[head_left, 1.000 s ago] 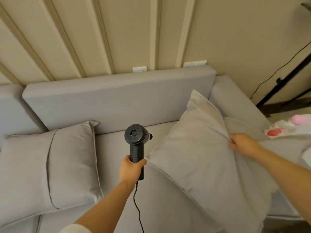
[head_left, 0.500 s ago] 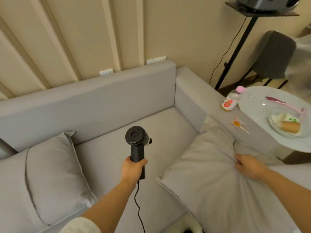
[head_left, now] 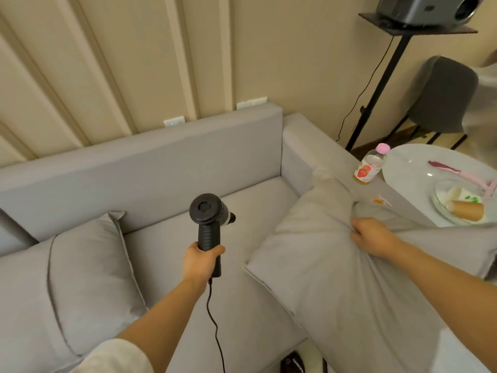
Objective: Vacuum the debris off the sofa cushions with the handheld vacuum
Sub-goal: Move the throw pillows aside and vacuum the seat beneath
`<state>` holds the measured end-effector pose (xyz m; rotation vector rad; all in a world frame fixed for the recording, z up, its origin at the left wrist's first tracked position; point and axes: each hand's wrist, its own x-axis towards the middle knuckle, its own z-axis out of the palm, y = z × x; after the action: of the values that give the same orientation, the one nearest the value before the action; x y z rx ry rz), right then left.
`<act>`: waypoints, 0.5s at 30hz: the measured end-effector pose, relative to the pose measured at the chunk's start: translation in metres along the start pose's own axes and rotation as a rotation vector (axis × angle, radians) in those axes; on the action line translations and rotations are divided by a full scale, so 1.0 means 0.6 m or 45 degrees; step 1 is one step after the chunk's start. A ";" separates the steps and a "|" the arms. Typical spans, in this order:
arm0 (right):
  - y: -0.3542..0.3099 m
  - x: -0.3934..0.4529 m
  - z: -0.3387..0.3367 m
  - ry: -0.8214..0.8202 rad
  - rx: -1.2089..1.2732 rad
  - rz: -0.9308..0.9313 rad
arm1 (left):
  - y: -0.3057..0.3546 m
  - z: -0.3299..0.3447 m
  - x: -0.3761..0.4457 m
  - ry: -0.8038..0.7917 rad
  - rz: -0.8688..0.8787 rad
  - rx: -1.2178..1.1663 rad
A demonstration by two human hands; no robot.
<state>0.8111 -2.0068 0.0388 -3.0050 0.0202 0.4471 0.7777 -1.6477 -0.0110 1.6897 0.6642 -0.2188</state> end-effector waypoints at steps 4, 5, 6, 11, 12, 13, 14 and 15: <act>-0.056 0.099 -0.014 -0.043 -0.029 -0.187 | 0.021 -0.015 0.028 0.100 -0.007 -0.039; -0.070 0.130 -0.018 -0.045 -0.039 -0.250 | 0.027 -0.018 0.037 0.135 -0.012 -0.048; -0.081 0.155 -0.020 -0.038 -0.044 -0.283 | 0.031 -0.021 0.040 0.158 -0.018 -0.051; -0.147 0.314 -0.089 0.036 -0.152 -0.487 | 0.051 -0.031 0.059 0.342 -0.088 -0.114; -0.166 0.351 -0.108 0.067 -0.168 -0.544 | 0.057 -0.034 0.065 0.385 -0.100 -0.125; -0.178 0.380 -0.124 0.117 -0.187 -0.592 | 0.061 -0.036 0.067 0.415 -0.100 -0.130; -0.192 0.406 -0.139 0.153 -0.199 -0.643 | 0.065 -0.037 0.070 0.446 -0.105 -0.131; -0.207 0.431 -0.152 0.176 -0.197 -0.685 | 0.068 -0.036 0.072 0.481 -0.114 -0.142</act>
<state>1.0884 -1.8923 0.0630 -3.0002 -0.8213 0.1883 0.8299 -1.6178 0.0071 1.6082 1.0150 0.0777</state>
